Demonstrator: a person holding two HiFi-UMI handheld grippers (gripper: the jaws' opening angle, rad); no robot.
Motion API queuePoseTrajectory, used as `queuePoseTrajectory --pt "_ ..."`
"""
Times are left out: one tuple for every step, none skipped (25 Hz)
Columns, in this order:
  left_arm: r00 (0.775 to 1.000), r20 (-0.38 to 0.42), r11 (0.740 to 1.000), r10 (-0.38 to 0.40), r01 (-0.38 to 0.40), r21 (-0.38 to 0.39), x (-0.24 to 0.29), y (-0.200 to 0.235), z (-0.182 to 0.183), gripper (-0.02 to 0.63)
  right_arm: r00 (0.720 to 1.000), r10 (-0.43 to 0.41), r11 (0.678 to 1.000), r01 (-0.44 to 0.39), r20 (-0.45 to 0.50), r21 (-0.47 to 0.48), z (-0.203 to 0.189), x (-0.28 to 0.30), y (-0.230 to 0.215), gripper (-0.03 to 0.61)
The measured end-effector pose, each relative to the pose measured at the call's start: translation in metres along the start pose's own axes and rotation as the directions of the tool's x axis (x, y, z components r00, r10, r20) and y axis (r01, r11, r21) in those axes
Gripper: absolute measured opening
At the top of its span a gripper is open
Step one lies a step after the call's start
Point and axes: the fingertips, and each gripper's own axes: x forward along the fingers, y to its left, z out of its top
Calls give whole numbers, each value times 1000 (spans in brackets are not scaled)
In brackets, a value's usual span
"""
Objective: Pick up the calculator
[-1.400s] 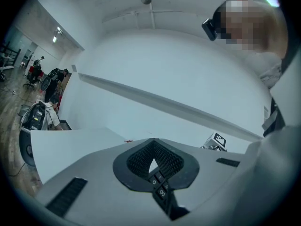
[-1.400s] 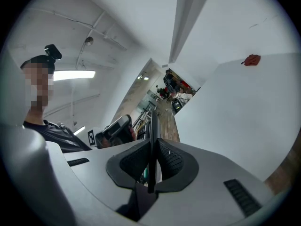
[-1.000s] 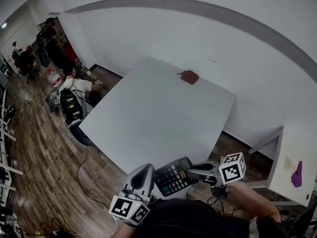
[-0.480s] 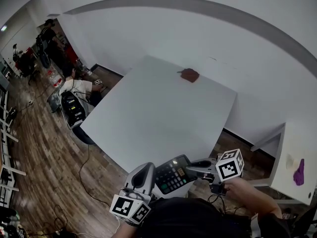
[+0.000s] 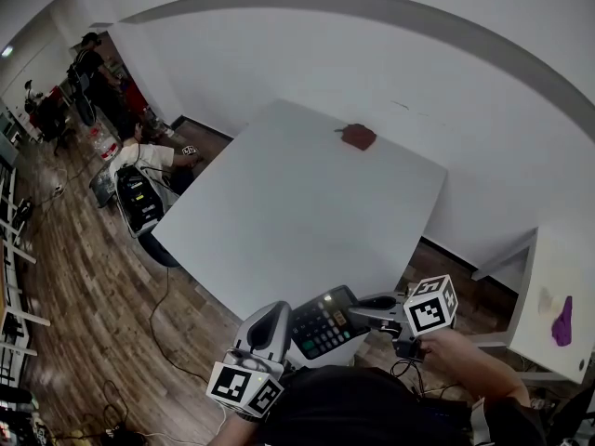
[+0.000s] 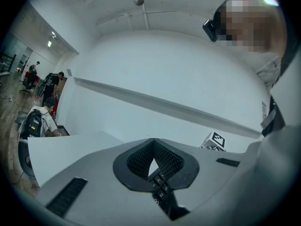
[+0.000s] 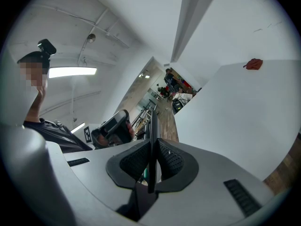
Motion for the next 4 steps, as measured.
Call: queuePoseTrajectory --pt "1000 -1 1000 1 -1 0 0 1 0 6 1000 0 1000 0 -1 -1 0 0 0 49" --pt "1000 -1 1000 1 -1 0 0 1 -1 6 1000 0 1000 0 -2 -1 0 1 0 49" --pt "1000 -2 1000 1 -1 0 0 2 -1 6 1000 0 1000 0 -2 -2 0 2 0 49" --pt "1000 -2 1000 1 -1 0 0 2 -2 6 1000 0 1000 0 -3 -3 0 2 0 49"
